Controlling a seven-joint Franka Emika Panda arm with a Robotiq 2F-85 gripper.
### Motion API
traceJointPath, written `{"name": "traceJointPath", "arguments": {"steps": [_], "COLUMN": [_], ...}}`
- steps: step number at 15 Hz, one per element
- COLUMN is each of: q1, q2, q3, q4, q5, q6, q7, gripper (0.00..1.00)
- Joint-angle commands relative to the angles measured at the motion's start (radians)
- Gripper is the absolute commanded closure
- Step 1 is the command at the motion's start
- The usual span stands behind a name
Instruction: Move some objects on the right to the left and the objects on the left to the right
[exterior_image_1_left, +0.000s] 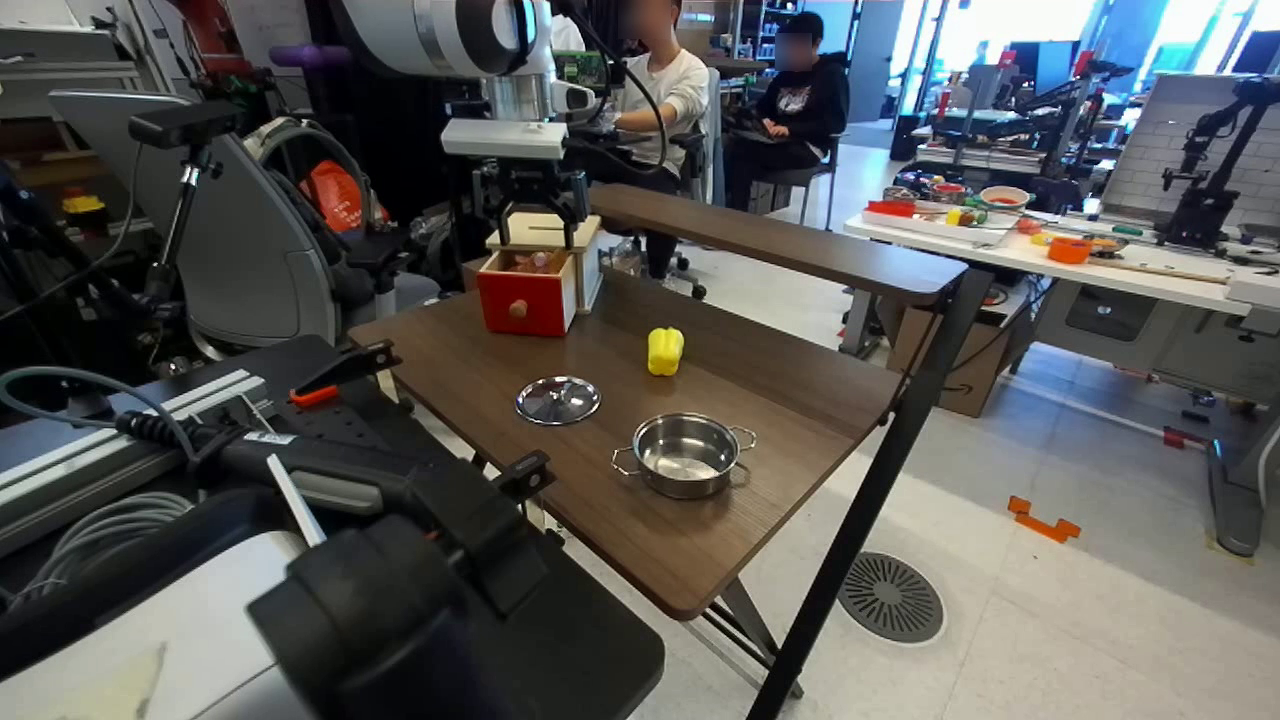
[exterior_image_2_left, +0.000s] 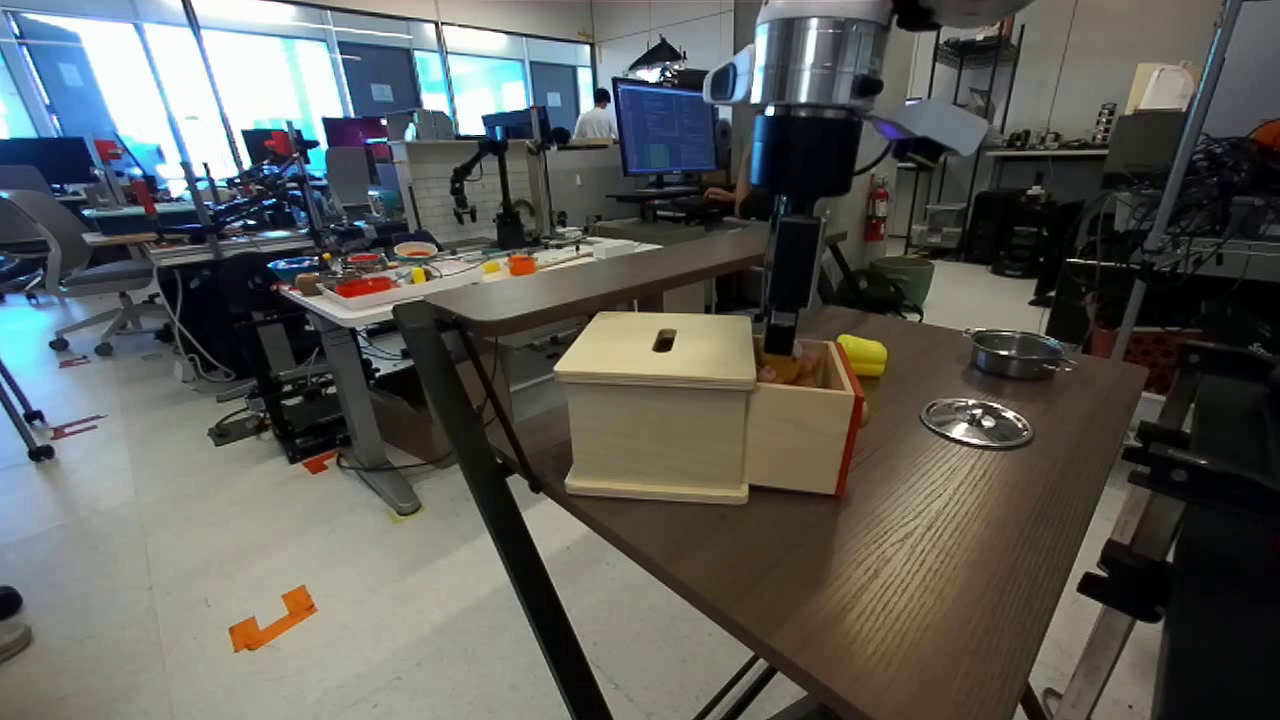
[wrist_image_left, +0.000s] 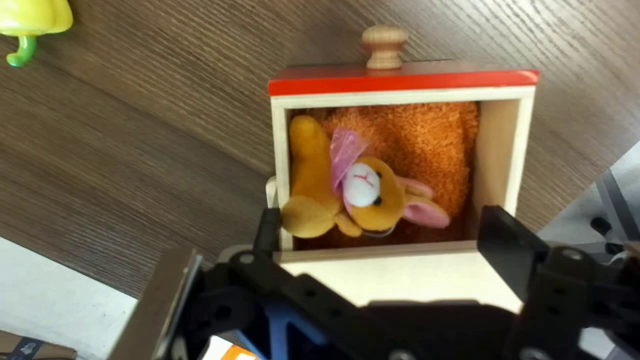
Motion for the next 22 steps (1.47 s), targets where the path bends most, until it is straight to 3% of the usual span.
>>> {"name": "traceJointPath", "arguments": {"steps": [1,3,4,5,15,22], "q1": [0.007,0.005,0.007,0.01,0.006,-0.004], "q2": [0.021,0.024,0.027,0.03,0.024,-0.012], "q3": [-0.016,-0.018,-0.021,-0.024,-0.039,-0.03], "q4": [0.031,0.031,0.033,0.033,0.029,0.002], "q5": [-0.008,-0.007,-0.01,-0.013,-0.016,-0.009], "q6": [-0.001,-0.002,-0.005,-0.007,-0.008,-0.014], "q7": [0.016,0.016,0.017,0.017,0.023,0.016], "gripper": [0.0,0.0,0.25,0.26,0.99,0.98]}}
